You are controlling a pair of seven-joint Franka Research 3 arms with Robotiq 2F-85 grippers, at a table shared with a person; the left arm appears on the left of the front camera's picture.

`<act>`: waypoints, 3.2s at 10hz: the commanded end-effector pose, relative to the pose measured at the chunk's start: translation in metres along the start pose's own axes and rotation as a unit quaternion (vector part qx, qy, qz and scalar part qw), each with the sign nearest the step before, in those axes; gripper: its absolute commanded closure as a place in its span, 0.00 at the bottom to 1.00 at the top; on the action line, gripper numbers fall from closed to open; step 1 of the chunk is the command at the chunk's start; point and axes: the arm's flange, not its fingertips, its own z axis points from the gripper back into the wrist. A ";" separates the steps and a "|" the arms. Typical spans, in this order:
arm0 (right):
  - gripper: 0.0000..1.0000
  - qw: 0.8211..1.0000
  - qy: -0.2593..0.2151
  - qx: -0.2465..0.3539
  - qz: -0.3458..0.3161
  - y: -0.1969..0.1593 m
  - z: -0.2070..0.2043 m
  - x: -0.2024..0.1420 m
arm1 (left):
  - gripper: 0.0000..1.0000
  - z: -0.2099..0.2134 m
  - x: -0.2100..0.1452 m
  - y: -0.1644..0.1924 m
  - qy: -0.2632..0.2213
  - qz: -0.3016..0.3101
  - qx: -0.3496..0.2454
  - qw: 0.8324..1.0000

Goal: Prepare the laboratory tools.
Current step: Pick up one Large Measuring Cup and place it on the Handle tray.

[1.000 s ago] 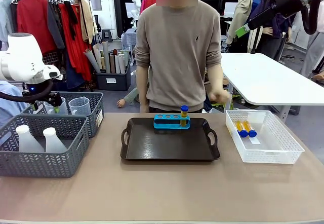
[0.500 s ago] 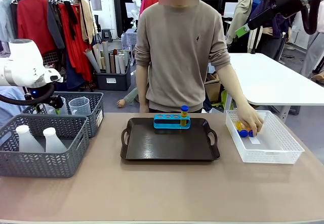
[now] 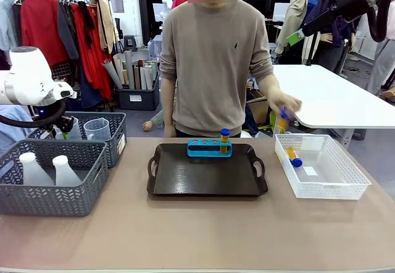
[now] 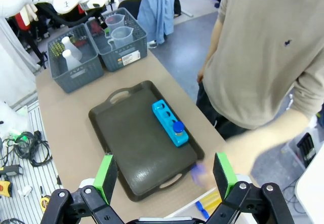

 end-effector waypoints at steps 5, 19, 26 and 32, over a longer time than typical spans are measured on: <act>0.00 1.000 -0.004 0.001 0.001 0.001 0.000 0.001 | 1.00 0.013 -0.001 0.010 -0.004 -0.003 -0.008 1.000; 0.00 1.000 -0.004 0.001 0.001 0.001 0.000 0.001 | 1.00 0.318 -0.018 -0.013 -0.013 -0.261 -0.073 0.963; 0.00 1.000 -0.004 0.001 0.001 0.001 0.000 0.001 | 1.00 0.322 -0.022 -0.018 -0.010 -0.254 -0.068 0.965; 0.00 1.000 -0.004 0.001 0.001 0.001 0.000 0.001 | 1.00 0.455 -0.039 -0.071 -0.046 -0.447 -0.100 0.887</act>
